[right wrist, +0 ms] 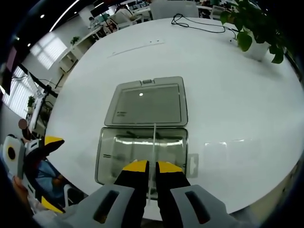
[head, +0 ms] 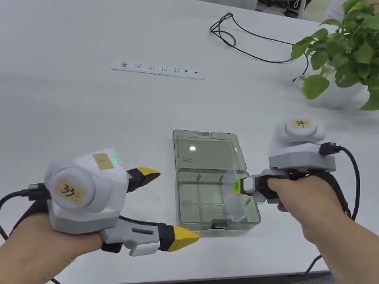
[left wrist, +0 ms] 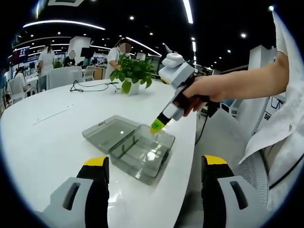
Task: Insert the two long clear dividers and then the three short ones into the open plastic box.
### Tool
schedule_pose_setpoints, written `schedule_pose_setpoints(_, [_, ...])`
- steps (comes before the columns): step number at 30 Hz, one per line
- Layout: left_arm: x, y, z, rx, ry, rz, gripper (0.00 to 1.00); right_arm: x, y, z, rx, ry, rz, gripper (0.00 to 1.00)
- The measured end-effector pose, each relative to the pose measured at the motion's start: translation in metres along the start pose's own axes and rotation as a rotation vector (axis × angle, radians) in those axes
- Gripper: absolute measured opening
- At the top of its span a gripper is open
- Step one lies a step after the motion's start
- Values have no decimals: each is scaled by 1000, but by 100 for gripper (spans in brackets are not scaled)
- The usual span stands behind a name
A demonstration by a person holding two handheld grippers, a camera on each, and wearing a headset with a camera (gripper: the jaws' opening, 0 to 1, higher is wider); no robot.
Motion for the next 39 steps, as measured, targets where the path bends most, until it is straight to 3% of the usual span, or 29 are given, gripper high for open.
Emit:
schedule_pose_setpoints(29, [1, 0, -3, -12, -7, 0, 80, -2, -22, 10, -8, 68, -27, 8])
schedule_pose_setpoints(39, [3, 1, -6, -21, -1, -21, 80, 0, -22, 11, 8, 68, -68, 9])
Point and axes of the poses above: the centre of the closed fingertips' face, and the gripper's own axes: y roughly backward along the fingers, x roughly to its right, z roughly out of its underside, the point moved 3 cm from there along y, roughly backward along the fingers, and after that the axes turned 6 degrees about -y, right-handed, at the moved point
